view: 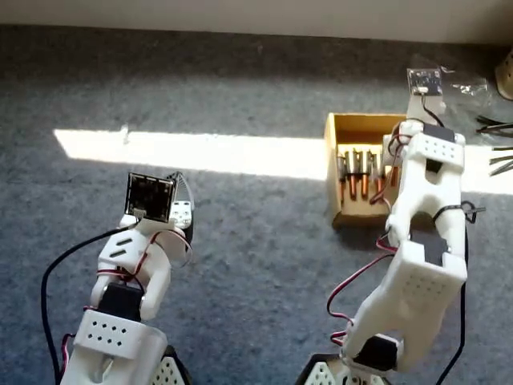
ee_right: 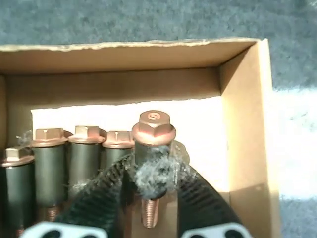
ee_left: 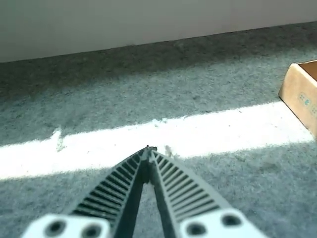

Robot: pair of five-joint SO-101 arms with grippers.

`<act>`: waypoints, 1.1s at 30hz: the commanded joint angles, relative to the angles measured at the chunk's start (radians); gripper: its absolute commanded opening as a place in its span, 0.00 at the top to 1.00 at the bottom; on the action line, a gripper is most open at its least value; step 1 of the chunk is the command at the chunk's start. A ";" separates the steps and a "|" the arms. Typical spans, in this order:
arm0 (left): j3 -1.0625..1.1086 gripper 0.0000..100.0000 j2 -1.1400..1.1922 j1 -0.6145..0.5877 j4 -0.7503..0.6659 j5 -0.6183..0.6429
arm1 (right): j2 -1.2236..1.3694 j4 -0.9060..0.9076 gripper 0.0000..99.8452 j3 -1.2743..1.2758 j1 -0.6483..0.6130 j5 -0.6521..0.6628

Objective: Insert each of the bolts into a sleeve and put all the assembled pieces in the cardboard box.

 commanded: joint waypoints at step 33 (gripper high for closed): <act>0.005 0.99 -0.010 -0.008 -0.018 -0.008 | 0.084 0.071 0.99 -0.099 0.048 0.052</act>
